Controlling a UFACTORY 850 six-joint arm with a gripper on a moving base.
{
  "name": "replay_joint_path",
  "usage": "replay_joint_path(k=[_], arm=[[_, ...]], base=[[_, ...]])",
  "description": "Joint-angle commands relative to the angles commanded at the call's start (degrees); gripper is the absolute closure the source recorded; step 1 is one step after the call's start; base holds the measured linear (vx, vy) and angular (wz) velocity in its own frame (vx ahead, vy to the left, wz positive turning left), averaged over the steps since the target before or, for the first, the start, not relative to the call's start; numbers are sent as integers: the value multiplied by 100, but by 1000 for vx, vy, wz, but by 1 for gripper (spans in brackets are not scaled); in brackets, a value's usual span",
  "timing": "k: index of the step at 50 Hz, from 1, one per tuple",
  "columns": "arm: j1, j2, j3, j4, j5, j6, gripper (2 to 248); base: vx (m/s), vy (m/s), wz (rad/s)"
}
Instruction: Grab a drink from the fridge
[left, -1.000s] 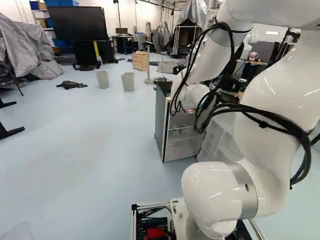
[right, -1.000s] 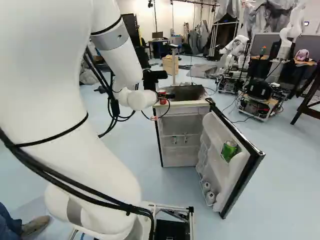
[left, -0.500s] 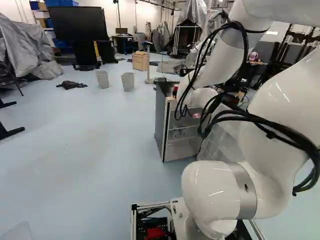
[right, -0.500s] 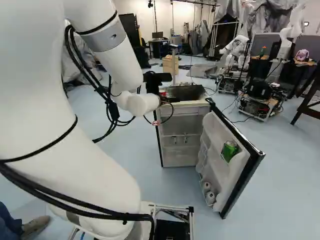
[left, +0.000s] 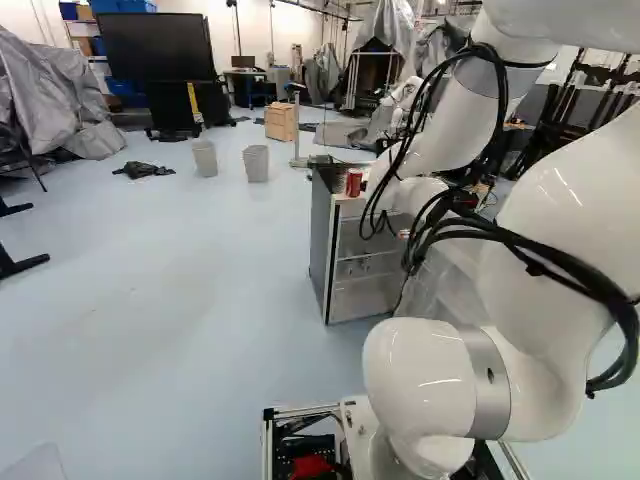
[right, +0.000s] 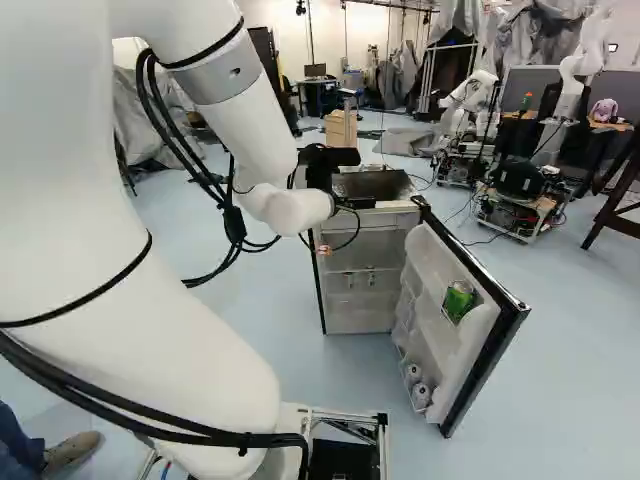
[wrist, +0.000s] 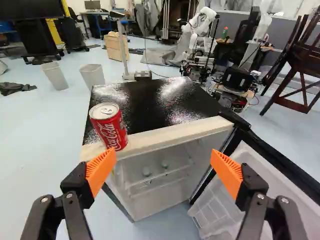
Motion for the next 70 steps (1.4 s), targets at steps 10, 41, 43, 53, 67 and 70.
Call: replay_joint_path(k=[10, 41, 43, 53, 67, 70], arm=[[-190, -60, -83, 61, -96, 0, 3], [-761, 40, -399, 509, -917, 0, 3], [-798, 45, -423, 546, -992, 0, 3], [-977, 61, -547, 722, -1367, 0, 3], [-1225, 71, -735, 929, -1893, 0, 3], [-1277, 71, -777, 970, -2006, 0, 3]], base=[[0, 0, 0], [0, 0, 0], [0, 0, 0], [0, 0, 0], [0, 0, 0], [0, 0, 0]])
